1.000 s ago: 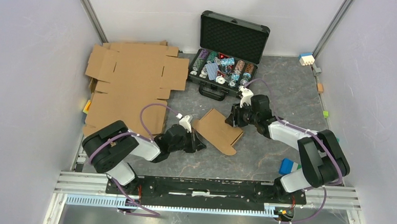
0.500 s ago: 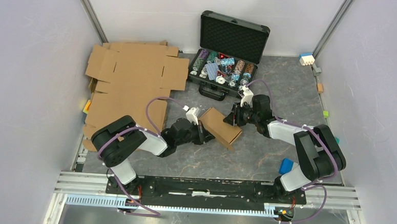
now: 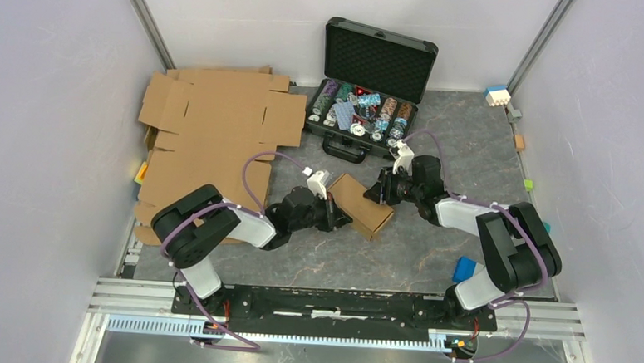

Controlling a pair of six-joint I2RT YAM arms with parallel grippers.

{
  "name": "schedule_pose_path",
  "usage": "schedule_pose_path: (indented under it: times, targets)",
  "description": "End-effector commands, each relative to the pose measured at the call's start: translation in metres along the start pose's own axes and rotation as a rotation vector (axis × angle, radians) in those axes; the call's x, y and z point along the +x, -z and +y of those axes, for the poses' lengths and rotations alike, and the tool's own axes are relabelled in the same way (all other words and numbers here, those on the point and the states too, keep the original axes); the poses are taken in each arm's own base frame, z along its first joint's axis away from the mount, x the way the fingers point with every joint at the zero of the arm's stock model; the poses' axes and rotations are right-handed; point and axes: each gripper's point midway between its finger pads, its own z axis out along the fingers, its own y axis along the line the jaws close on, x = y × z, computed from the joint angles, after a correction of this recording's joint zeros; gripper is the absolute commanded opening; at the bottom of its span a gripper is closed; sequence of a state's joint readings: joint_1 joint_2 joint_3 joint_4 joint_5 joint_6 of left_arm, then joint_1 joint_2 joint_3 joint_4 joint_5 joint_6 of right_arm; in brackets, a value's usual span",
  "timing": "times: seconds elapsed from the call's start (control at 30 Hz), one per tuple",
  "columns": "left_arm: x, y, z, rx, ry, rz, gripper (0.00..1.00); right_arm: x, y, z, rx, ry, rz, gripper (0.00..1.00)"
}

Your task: Fold the paper box

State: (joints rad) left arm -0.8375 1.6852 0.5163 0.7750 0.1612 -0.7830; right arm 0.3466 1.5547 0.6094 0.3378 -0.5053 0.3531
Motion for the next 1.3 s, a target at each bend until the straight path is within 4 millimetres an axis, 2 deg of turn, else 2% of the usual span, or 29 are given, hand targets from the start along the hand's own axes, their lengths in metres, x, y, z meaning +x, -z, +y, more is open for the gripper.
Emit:
schedule_pose_path:
  times: [0.0, 0.13, 0.33, 0.63, 0.93, 1.03, 1.27]
  targets:
    - [-0.018, -0.006, -0.012, 0.052, -0.025, -0.065, 0.02, 0.035, 0.004, -0.001, -0.003, -0.039, 0.089, 0.39]
    - [-0.019, -0.003, -0.011, 0.046, -0.025, -0.076, 0.02, 0.040, 0.007, 0.000, -0.008, -0.042, 0.093, 0.39]
    - [-0.025, -0.004, -0.022, 0.065, -0.043, -0.065, 0.02, 0.043, 0.007, 0.002, -0.030, -0.082, 0.096, 0.34]
    - [-0.037, -0.010, -0.031, 0.068, -0.076, -0.068, 0.02, 0.028, 0.005, -0.009, -0.069, -0.192, 0.045, 0.24]
    - [-0.056, -0.019, -0.042, 0.055, -0.136, -0.072, 0.02, 0.010, 0.004, -0.021, -0.114, -0.276, -0.007, 0.23]
    - [-0.064, -0.026, -0.048, 0.057, -0.155, -0.073, 0.02, 0.001, 0.005, -0.032, -0.097, -0.287, -0.024, 0.24]
    - [-0.082, -0.050, -0.060, 0.077, -0.169, -0.073, 0.02, -0.002, 0.001, -0.051, -0.073, -0.316, -0.026, 0.24]
